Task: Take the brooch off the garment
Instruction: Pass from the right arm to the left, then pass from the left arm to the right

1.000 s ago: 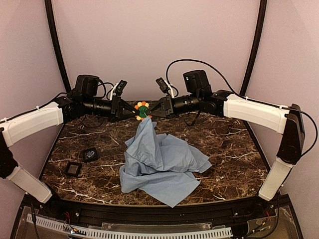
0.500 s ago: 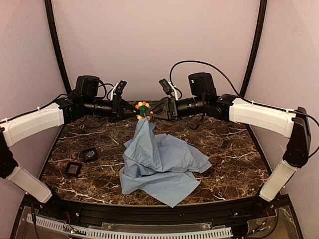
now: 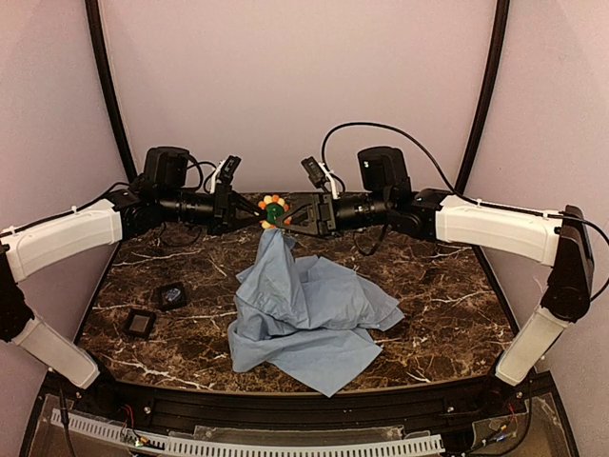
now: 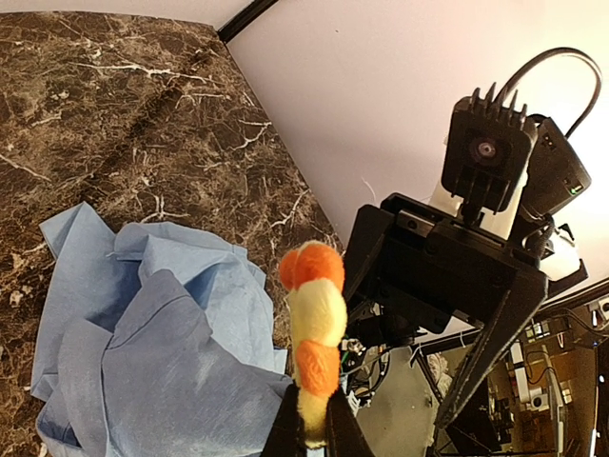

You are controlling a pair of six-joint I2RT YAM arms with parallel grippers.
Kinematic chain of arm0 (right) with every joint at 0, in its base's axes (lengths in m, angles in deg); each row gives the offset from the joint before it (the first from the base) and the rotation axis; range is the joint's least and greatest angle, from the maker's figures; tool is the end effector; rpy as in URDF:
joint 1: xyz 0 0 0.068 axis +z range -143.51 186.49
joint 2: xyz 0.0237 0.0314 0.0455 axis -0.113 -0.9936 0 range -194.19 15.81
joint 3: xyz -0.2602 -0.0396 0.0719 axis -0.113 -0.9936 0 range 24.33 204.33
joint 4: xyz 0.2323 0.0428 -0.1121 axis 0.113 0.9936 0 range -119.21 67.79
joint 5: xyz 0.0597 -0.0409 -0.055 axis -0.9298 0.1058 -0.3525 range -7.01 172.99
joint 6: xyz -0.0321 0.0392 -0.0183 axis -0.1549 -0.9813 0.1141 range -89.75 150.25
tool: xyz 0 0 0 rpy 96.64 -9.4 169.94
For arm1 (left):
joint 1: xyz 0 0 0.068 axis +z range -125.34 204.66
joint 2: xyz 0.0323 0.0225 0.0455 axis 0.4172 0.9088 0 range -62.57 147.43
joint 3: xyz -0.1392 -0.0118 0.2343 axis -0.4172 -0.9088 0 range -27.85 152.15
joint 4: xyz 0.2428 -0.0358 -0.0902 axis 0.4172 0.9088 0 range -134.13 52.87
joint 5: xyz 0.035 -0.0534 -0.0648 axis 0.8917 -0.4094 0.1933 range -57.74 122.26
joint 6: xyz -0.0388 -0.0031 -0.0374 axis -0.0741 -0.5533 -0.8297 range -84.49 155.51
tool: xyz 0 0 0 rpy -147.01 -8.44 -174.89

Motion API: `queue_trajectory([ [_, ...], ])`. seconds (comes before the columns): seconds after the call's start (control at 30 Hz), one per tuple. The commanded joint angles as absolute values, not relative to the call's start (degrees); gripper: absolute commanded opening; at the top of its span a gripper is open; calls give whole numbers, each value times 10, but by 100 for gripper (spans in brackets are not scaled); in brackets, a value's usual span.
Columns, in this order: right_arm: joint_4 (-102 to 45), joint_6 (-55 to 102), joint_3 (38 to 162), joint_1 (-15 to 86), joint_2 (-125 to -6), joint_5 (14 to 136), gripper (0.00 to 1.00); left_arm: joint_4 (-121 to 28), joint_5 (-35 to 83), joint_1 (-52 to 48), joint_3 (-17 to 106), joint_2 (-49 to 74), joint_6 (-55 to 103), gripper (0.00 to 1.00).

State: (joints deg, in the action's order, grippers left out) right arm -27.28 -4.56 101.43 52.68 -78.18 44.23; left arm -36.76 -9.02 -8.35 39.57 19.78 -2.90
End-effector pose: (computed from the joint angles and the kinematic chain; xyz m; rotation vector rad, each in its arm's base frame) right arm 0.2515 0.2944 0.3303 -0.7334 2.0345 1.5357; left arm 0.2642 -0.1997 0.3317 0.4338 2.1363 -1.4737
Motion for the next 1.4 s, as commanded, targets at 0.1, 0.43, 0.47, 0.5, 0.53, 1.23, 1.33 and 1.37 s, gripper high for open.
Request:
queue_trajectory([
  [0.1,-342,-77,963,499,-748,437,58,-413,-94,-86,381,174,-45,1],
  [0.43,-372,-95,972,494,-779,412,47,-455,-122,-86,377,176,-63,1],
  [0.47,-376,-97,974,494,-783,409,46,-456,-124,-85,377,175,-64,1],
  [0.5,-379,-98,976,494,-785,406,44,-456,-123,-85,378,176,-64,1],
  [0.53,-382,-100,979,494,-788,403,42,-456,-125,-85,378,176,-64,1],
  [1.23,-372,-96,1007,494,-809,411,0,-402,-113,-86,391,192,-16,31],
  [1.33,-339,-80,1014,494,-803,434,0,-341,-93,-86,391,189,31,71],
  [1.37,-328,-74,1016,494,-803,443,0,-329,-82,-86,388,186,54,76],
])
